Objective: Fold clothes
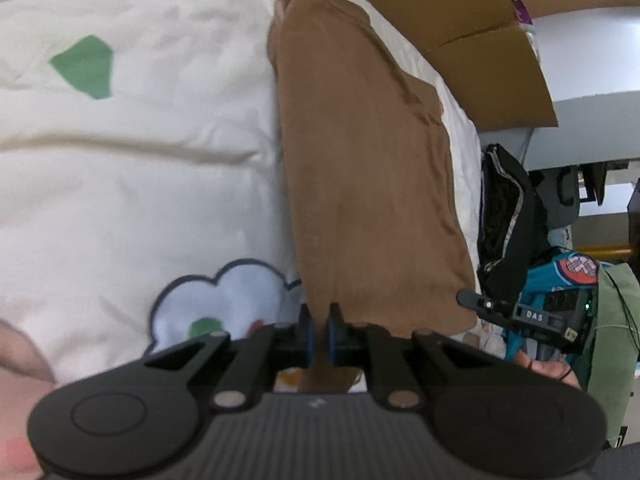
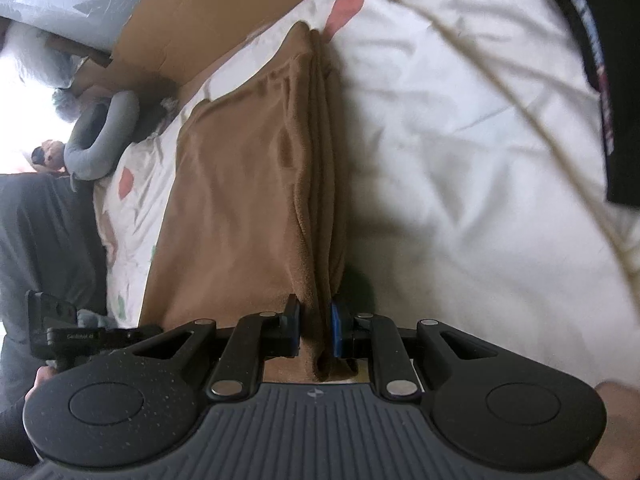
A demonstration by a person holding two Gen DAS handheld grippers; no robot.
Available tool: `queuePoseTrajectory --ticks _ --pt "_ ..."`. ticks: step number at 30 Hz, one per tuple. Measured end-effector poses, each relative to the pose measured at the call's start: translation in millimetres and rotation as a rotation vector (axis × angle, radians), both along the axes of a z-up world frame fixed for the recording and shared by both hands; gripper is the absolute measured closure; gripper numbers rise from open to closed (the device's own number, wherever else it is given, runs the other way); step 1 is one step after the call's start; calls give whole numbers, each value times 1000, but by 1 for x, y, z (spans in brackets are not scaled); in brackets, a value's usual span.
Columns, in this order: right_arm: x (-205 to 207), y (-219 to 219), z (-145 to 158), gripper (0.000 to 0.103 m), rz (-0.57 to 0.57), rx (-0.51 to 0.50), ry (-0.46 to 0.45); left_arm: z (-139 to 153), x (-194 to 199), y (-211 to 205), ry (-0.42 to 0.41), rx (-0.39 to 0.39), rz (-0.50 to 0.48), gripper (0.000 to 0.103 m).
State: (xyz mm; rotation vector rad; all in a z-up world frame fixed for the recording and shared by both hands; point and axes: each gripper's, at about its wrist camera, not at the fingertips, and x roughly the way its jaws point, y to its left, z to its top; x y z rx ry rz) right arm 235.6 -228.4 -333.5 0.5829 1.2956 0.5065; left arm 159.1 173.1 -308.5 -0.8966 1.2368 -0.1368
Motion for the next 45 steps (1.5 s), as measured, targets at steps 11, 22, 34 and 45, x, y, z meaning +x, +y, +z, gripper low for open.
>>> queuePoseTrajectory --ticks 11,22,34,45 --pt "-27 25 -6 90 88 21 84 -2 -5 -17 65 0 -14 96" --pt "-50 37 -7 90 134 -23 52 -14 -24 -26 215 71 -96 96" --pt "-49 47 -4 90 194 -134 24 5 -5 -50 287 209 -198 96" --pt "-45 57 11 79 217 -251 4 18 24 -37 390 397 -230 82"
